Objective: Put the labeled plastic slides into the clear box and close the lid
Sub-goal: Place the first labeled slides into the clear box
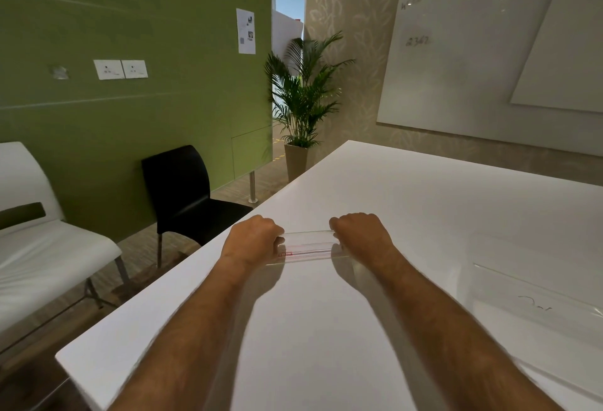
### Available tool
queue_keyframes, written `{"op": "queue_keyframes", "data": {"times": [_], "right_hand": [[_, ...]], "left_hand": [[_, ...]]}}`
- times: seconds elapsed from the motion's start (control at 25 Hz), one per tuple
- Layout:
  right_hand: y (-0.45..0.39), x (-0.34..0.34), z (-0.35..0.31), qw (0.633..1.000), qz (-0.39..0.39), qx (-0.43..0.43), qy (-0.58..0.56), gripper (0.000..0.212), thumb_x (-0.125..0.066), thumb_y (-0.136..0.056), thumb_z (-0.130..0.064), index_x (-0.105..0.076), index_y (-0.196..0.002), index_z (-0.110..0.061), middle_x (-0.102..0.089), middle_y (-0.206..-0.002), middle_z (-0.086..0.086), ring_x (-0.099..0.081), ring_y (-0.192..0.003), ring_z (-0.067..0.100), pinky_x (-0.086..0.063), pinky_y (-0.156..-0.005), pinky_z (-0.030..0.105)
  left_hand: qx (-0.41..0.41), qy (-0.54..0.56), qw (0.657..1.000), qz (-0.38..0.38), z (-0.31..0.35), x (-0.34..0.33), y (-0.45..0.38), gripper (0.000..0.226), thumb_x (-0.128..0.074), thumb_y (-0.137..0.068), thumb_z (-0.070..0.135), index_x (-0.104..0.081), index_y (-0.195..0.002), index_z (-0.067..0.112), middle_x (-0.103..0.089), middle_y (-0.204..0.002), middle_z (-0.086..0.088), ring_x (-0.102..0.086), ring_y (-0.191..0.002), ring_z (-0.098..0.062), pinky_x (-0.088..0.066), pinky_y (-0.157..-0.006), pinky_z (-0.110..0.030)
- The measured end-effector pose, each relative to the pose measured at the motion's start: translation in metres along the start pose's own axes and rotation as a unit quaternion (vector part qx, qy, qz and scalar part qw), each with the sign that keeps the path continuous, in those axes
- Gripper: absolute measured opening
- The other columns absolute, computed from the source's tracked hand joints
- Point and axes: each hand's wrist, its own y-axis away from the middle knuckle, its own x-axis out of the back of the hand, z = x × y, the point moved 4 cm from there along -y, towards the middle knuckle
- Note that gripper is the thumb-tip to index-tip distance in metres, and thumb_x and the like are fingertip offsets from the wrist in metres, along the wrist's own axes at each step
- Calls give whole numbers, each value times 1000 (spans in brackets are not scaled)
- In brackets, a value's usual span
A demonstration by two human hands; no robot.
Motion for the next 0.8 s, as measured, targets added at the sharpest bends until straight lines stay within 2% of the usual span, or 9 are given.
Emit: {"op": "queue_keyframes", "data": {"times": [0.08, 0.16, 0.24, 0.32, 0.44, 0.64, 0.72, 0.8], "right_hand": [[5, 10, 3, 1000, 20, 15, 17, 6, -54, -84, -9, -53, -86, -14, -65, -83, 3, -56, -71, 29, -27, -55, 31], [13, 24, 5, 997, 57, 27, 46, 12, -57, -82, -8, -49, -75, -15, -63, -74, 3, -52, -62, 27, -26, -51, 30], [24, 42, 6, 989, 119, 44, 74, 22, -71, -72, -9, -52, -63, -14, -58, -58, 1, -50, -50, 23, -27, -43, 24], [35, 57, 8, 977, 184, 73, 78, 25, -79, -63, -8, -55, -56, -13, -55, -51, 1, -49, -44, 21, -30, -39, 21], [48, 75, 13, 958, 252, 109, 81, 25, -79, -63, -7, -56, -57, -12, -55, -53, 4, -48, -46, 21, -28, -41, 23], [67, 82, 22, 944, 299, 116, 80, 23, -74, -71, -5, -55, -60, -12, -54, -55, 4, -46, -49, 20, -35, -42, 27], [76, 84, 26, 939, 320, 117, 51, 18, -72, -77, -9, -58, -66, -11, -58, -60, 5, -47, -51, 21, -37, -43, 26], [86, 85, 34, 935, 338, 103, -16, 15, -67, -85, -24, -64, -79, -10, -67, -73, 7, -55, -59, 24, -45, -48, 29]], "left_hand": [[-10, 7, 999, 31, 2, 8, 2, 19, -57, -90, 28, -69, -79, 18, -69, -83, 2, -60, -83, -23, -31, -53, -29], [-20, 17, 996, 83, 5, 19, 5, 14, -64, -87, 23, -74, -79, 17, -72, -83, 1, -61, -79, -26, -39, -53, -30], [-31, 27, 990, 133, 10, 30, 5, 9, -69, -84, 19, -77, -81, 15, -74, -83, -1, -62, -74, -29, -49, -57, -33], [-43, 37, 981, 183, 17, 42, 5, 3, -74, -81, 18, -77, -80, 16, -75, -82, 1, -61, -68, -28, -51, -56, -35], [-58, 50, 970, 231, 31, 57, 4, 3, -77, -77, 15, -76, -80, 17, -74, -79, 2, -60, -63, -28, -48, -54, -34], [-68, 26, 964, 255, 49, 69, 6, 12, -75, -75, 4, -71, -74, 16, -69, -73, 0, -57, -62, -28, -45, -50, -32], [-56, 22, 965, 256, 55, 74, 7, 16, -75, -72, 1, -69, -72, 16, -67, -72, -1, -56, -60, -27, -43, -48, -31], [-42, 47, 961, 269, 60, 80, 9, 19, -77, -70, -1, -67, -70, 15, -65, -70, -1, -55, -57, -26, -39, -45, -29]]}}
